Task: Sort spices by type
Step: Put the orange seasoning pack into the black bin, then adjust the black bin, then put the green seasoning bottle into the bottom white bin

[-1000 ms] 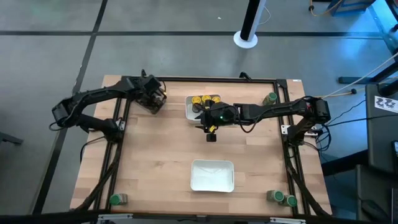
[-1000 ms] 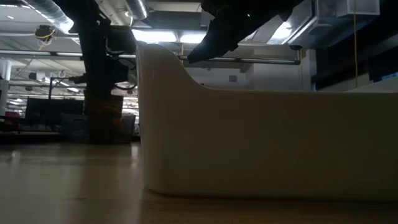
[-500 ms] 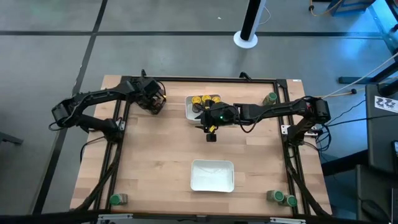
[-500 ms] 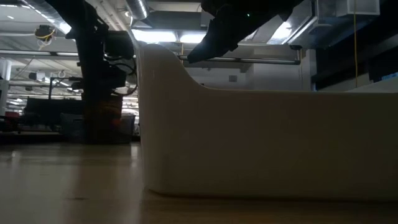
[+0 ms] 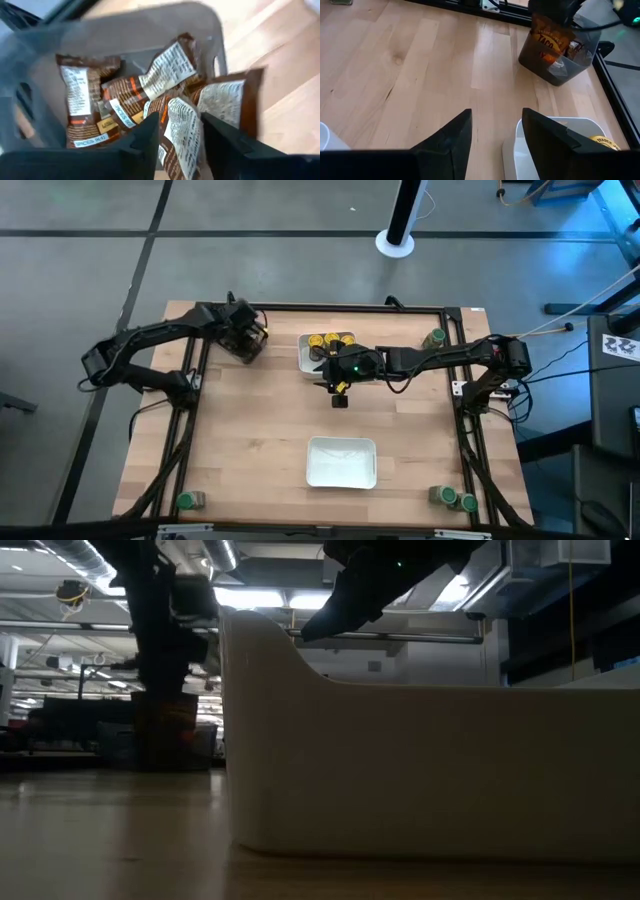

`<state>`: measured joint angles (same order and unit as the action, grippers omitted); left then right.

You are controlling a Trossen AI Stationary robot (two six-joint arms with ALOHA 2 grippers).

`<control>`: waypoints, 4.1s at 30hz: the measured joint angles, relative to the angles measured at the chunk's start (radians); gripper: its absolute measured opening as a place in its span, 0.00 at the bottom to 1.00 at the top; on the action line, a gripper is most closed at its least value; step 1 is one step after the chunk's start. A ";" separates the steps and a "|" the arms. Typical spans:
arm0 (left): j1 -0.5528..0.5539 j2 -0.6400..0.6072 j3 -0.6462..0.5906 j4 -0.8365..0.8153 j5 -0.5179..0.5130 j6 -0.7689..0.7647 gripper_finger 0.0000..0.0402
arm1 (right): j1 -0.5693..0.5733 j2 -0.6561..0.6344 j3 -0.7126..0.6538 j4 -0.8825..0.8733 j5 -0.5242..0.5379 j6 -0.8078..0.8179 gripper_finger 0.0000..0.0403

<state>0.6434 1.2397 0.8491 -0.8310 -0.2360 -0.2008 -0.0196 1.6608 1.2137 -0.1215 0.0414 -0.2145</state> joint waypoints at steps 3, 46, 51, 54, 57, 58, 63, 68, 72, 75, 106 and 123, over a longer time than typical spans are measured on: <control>-0.002 -0.027 0.050 -0.039 0.000 0.000 0.34 | 0.000 0.000 0.000 0.000 0.000 0.000 0.43; -0.702 -0.187 -0.059 0.055 -0.152 -0.449 0.34 | 0.000 -0.232 0.051 -0.678 0.133 0.213 0.43; -0.635 -0.154 -0.144 0.003 -0.129 -0.622 0.34 | 0.000 -0.220 0.050 -0.666 0.134 0.186 0.43; -0.592 -0.123 -0.202 0.007 -0.116 -0.698 0.34 | 0.000 -0.222 0.050 -0.662 0.134 0.184 0.43; -0.557 -0.096 -0.233 0.026 -0.139 -0.737 0.34 | 0.000 -0.221 0.050 -0.669 0.134 0.184 0.43; -0.543 -0.089 -0.244 0.043 -0.146 -0.738 0.34 | 0.000 -0.221 0.050 -0.671 0.134 0.184 0.43; -0.467 -0.059 -0.284 0.168 -0.184 -0.666 0.34 | 0.000 -0.221 0.050 -0.673 0.134 0.184 0.43; -0.396 -0.039 -0.287 0.229 -0.241 -0.590 0.34 | 0.000 -0.221 0.050 -0.673 0.135 0.183 0.43; -0.327 -0.028 -0.287 0.286 -0.248 -0.518 0.34 | 0.000 -0.221 0.050 -0.673 0.134 0.183 0.43; -0.283 -0.015 -0.287 0.324 -0.249 -0.463 0.34 | 0.000 -0.221 0.050 -0.673 0.134 0.183 0.43; -0.455 -0.001 -0.286 0.789 -0.125 -0.141 0.34 | -0.119 -0.286 0.123 -0.975 0.578 0.213 0.43; -0.463 -0.001 -0.286 0.893 -0.126 -0.051 0.34 | -0.623 -0.293 0.123 -1.086 0.428 0.341 0.43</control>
<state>0.1802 1.2388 0.5629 0.0624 -0.3622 -0.2517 -0.6425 1.3674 1.3365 -1.2079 0.4693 0.1263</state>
